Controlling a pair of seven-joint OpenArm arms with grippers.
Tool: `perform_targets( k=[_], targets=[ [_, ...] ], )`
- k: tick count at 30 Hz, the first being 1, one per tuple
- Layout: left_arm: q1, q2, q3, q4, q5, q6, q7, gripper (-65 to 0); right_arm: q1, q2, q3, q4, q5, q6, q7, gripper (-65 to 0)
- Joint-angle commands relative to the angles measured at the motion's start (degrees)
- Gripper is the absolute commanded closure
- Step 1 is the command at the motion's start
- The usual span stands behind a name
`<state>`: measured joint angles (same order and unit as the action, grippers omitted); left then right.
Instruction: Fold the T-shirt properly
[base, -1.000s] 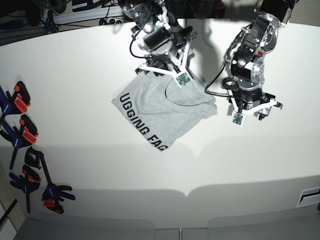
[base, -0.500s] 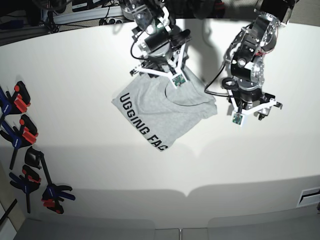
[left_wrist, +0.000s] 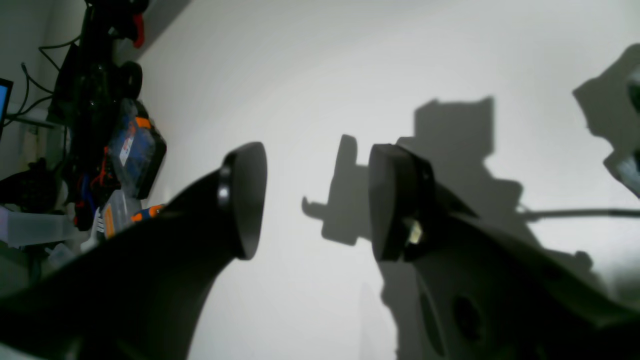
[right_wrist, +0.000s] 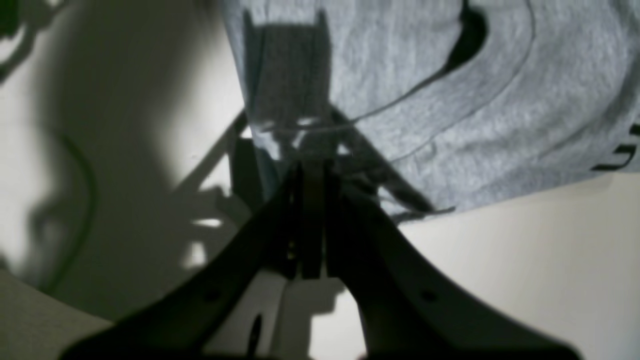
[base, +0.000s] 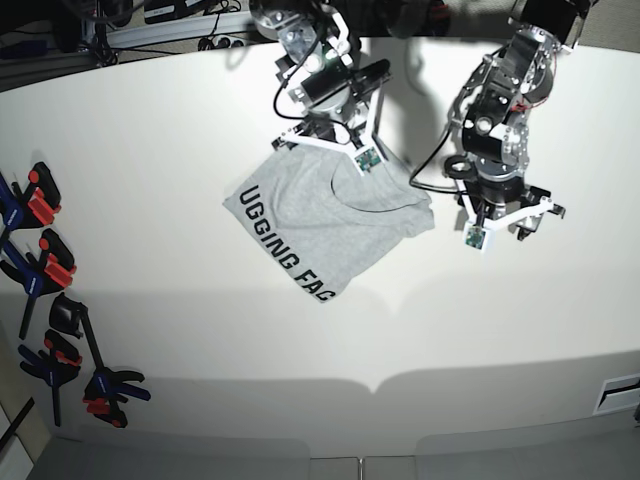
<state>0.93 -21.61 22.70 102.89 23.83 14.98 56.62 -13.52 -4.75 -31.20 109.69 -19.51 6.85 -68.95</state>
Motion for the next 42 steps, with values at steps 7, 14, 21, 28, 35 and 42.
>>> perform_targets(
  k=[7,14,21,28,35,42],
  targets=[
    [-0.79,-0.33,-0.26,1.03,1.16,0.87,-0.98,-30.7,0.35,-0.46,-3.76,3.21,1.46,0.68,-1.29,-15.5],
    [-0.79,-0.33,-0.26,1.03,1.16,0.87,-0.98,-30.7,0.35,-0.07,-4.83,3.19,-2.54,1.07,-1.79,-29.1],
    [-0.79,-0.33,-0.26,1.03,1.16,0.87,-1.22,-30.7,0.33,3.26,-4.76,3.17,-3.28,0.68,-1.77,-29.1],
    [-0.79,-0.33,-0.26,1.03,1.16,0.87,-1.36,-30.8,0.33,3.98,-4.76,3.17,-1.03,1.97,-1.70,-29.0],
    [-0.79,-0.33,-0.26,1.03,1.16,0.87,-1.36,-30.7,0.35,3.98,-4.76,3.17,-1.38,1.97,-1.07,-29.0],
    [-0.79,-0.33,-0.26,1.03,1.16,0.87,-1.36,-30.7,0.35,3.98,-4.76,3.17,-1.62,1.97,-0.63,-22.4]
  ],
)
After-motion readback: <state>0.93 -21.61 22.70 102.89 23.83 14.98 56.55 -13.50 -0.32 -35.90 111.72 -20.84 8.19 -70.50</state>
